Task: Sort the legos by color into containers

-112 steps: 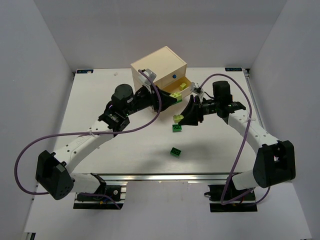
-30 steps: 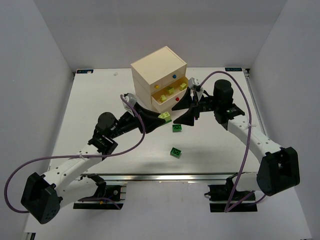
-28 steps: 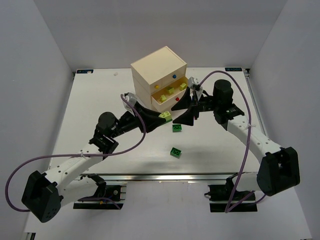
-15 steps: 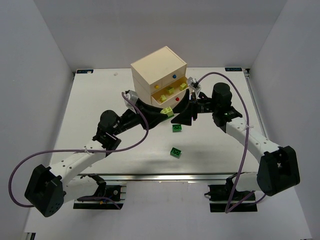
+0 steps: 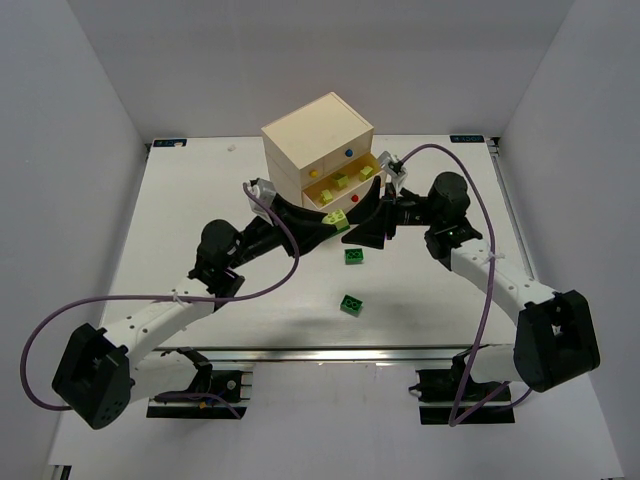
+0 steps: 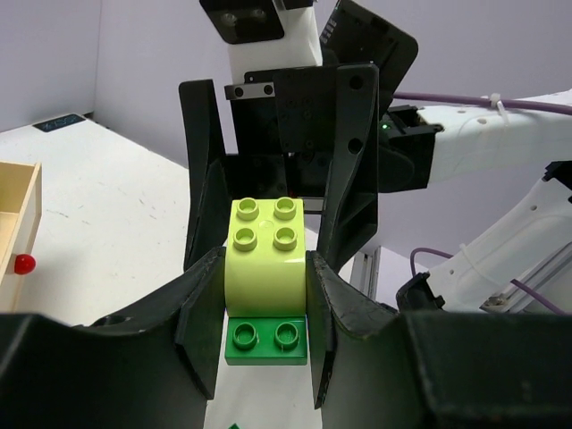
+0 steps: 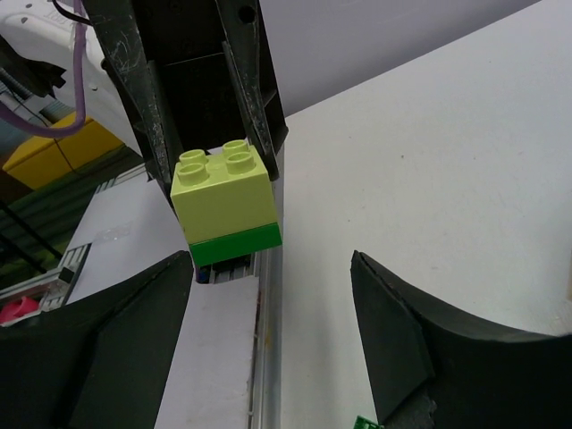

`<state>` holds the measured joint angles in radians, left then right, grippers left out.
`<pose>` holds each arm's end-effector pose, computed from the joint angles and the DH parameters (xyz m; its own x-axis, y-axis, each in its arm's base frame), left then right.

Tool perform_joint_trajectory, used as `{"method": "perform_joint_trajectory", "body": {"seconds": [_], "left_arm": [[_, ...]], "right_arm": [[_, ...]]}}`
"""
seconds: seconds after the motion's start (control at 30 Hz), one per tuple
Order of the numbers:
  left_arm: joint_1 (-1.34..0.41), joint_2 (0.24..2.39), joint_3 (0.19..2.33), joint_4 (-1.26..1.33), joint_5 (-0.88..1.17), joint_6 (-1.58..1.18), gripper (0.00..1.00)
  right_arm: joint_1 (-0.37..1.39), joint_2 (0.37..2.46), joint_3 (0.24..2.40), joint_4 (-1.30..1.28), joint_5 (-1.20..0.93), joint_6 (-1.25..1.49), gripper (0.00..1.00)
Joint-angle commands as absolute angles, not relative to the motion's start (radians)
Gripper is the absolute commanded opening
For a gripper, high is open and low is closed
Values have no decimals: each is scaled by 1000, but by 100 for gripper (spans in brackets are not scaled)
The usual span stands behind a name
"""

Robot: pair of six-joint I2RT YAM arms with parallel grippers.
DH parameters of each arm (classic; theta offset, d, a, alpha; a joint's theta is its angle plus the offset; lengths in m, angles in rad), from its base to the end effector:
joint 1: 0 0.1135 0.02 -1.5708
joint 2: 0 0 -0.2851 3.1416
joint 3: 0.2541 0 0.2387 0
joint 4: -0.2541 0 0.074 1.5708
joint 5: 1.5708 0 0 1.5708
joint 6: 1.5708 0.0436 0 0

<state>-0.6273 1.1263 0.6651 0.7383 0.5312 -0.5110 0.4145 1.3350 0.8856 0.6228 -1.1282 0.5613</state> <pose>0.1800 -0.1578 0.3523 -0.2472 -0.3416 -0.9068 0.8938 0.2809 -0.3495 0.2394 0.1484 0.3604 -0.3918 0.0767 -0.9169 -0.9198 -0.0086 0.3923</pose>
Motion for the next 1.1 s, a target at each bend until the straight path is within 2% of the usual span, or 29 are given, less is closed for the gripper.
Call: {"method": "perform_joint_trajectory", "body": {"seconds": [0.0,0.37,1.07], "left_arm": [[-626,1129,686,805,520,-535,0],[-635,1169,669,893,528,-592,0],[-635,1177,677,888,531,-589,0]], "right_arm": [[414,1336,873,764,-1141,609,77],[410,1339,842,1005,-1160,748,76],[407,1359,847,1048,-1154,782,50]]}}
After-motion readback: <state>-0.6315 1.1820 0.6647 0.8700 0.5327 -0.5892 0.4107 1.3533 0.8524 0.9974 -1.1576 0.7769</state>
